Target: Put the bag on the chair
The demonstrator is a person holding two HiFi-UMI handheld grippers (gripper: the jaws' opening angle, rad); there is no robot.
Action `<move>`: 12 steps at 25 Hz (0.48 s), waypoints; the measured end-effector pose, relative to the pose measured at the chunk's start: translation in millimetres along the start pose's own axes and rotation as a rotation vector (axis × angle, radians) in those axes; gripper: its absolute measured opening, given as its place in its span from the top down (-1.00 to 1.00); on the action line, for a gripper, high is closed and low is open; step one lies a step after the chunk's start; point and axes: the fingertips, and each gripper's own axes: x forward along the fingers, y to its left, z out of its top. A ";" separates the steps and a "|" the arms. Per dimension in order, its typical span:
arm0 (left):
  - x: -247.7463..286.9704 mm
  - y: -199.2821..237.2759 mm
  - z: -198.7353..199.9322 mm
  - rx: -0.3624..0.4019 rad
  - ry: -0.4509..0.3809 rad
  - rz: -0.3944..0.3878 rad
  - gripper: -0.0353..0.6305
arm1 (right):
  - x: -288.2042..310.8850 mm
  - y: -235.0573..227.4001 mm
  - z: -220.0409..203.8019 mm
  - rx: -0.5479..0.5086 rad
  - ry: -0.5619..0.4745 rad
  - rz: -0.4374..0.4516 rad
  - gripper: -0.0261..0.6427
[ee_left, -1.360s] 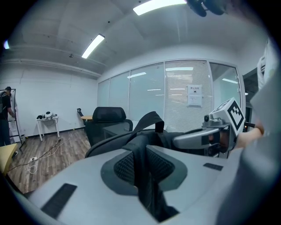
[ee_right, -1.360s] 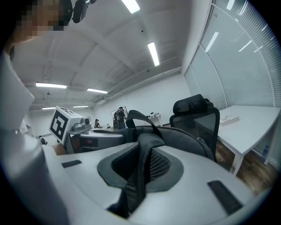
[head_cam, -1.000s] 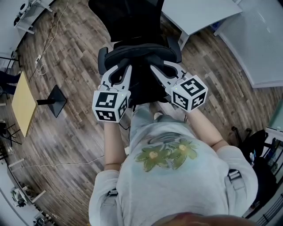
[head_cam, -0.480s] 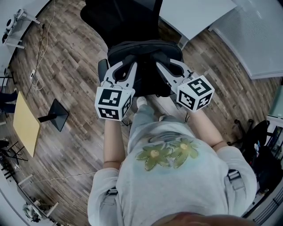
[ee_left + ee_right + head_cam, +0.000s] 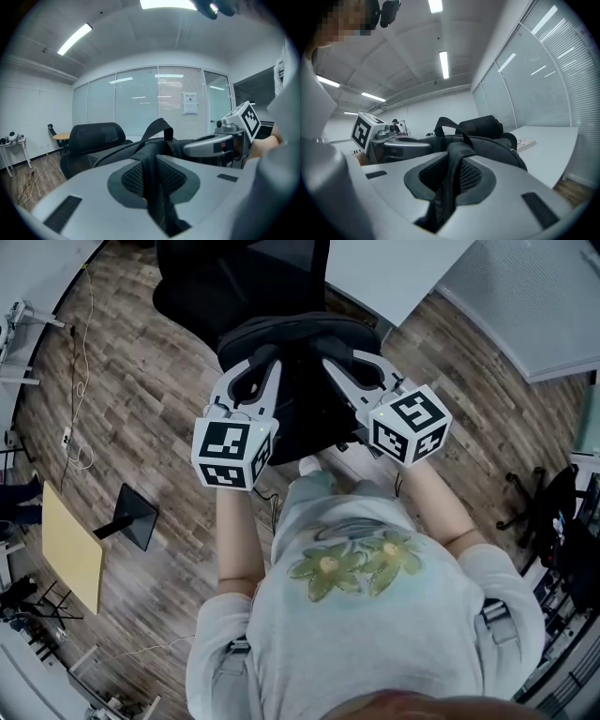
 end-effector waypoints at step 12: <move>34.1 35.9 -3.8 -0.004 0.003 -0.138 0.70 | 33.4 -17.4 -3.7 0.019 -0.027 -0.138 0.75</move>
